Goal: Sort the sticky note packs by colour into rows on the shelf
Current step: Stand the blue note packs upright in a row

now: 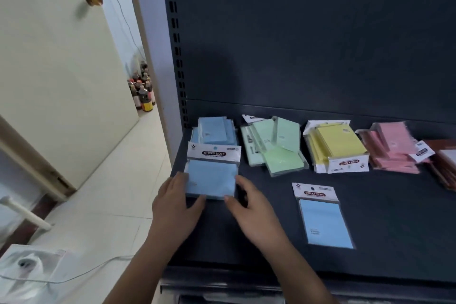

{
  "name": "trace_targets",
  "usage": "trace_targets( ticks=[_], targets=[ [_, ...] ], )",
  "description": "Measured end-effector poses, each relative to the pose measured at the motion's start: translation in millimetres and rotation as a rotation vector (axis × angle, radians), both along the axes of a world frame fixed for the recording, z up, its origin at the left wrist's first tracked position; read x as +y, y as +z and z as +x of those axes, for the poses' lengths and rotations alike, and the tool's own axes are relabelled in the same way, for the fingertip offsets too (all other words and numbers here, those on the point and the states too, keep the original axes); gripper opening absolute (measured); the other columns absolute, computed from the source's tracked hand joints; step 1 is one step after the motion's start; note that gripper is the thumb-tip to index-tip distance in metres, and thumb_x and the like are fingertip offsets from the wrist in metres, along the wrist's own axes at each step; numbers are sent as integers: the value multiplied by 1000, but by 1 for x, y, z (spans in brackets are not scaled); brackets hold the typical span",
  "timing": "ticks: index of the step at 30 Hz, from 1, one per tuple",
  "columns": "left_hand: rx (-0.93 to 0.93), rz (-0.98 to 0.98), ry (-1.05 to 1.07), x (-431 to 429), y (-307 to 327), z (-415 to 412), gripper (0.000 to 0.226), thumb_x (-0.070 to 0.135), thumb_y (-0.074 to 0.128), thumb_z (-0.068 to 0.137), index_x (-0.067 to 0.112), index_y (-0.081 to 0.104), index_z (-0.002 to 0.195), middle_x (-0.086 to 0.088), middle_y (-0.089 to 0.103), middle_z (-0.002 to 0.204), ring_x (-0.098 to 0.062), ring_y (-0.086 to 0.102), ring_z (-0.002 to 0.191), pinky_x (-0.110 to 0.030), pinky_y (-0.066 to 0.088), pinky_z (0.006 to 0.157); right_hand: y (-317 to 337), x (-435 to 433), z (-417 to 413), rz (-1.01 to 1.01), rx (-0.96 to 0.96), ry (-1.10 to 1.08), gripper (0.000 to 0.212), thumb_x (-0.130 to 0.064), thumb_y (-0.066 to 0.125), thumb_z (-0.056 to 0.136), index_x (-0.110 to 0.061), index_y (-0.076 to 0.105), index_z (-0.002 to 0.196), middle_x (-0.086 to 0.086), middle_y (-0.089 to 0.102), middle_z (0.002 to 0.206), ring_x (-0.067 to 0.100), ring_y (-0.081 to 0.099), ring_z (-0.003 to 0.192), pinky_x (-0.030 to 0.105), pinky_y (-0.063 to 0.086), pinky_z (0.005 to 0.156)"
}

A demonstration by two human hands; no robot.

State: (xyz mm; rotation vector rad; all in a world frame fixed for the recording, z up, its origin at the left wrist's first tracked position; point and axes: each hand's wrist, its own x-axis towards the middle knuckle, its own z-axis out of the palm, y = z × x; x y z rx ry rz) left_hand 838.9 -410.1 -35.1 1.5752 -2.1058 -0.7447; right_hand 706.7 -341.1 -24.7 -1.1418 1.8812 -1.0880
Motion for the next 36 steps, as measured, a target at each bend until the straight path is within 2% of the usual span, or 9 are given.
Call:
trace_targets(
  ticks=[6,10,14,19,25,28,30,33,36],
  targets=[
    [185,42,-3,6,-6,2,50,21,64,84,17,46,130,0,50,131,-18,42,124,-34,35,105,-6,2,9,-84,-106,-182,24,-12,61,87,-31,57,102,-6,61,113,3,56,99,13,42,84],
    [448,10,81,17,1,5,32,13,65,84,21,56,113,9,59,111,-11,55,101,-15,40,79,-7,6,9,-226,-435,-378,13,-5,65,83,-15,63,91,0,62,91,1,59,78,13,48,73],
    [649,95,83,23,5,11,21,11,69,81,25,59,91,4,65,87,-10,61,74,-11,45,57,-7,20,3,-219,-499,-327,18,5,63,82,-13,63,86,-3,57,68,5,53,64,17,45,61],
    [415,236,-79,33,-3,10,23,17,70,78,33,56,86,2,60,71,-5,46,51,-15,39,52,-13,49,-17,-115,-260,-203,28,3,60,85,-23,67,92,-13,35,53,4,34,52,14,31,51],
    [76,18,-124,44,7,-5,8,27,63,83,33,57,84,23,53,75,0,49,57,-10,34,50,-5,66,-37,1,201,-59,25,-12,59,89,-30,59,106,-12,50,83,-1,51,72,7,38,67],
    [35,-158,-82,32,4,-5,11,17,68,78,23,60,84,17,55,81,-3,44,60,-11,28,55,-10,68,-37,67,421,-30,30,-17,58,89,-23,57,118,-16,43,116,-5,40,108,0,23,92],
    [9,-239,-37,18,0,-3,20,15,70,77,16,60,95,2,60,95,-13,48,78,-22,35,63,-12,65,-34,68,523,-34,36,-16,57,88,-20,54,124,-11,35,131,4,28,126,5,13,102],
    [-120,-176,22,-4,-1,-4,38,30,63,84,12,52,116,-7,56,117,-28,47,106,-39,37,85,-7,48,-27,18,605,-7,38,-17,52,91,-19,51,129,-7,30,144,3,16,132,9,5,106],
    [-123,-58,6,-14,-1,-6,49,38,58,86,17,43,128,-1,51,128,-24,41,119,-38,31,97,-4,21,-22,21,611,72,40,-27,45,96,-21,43,135,-8,31,146,7,18,135,16,8,110]
  ],
)
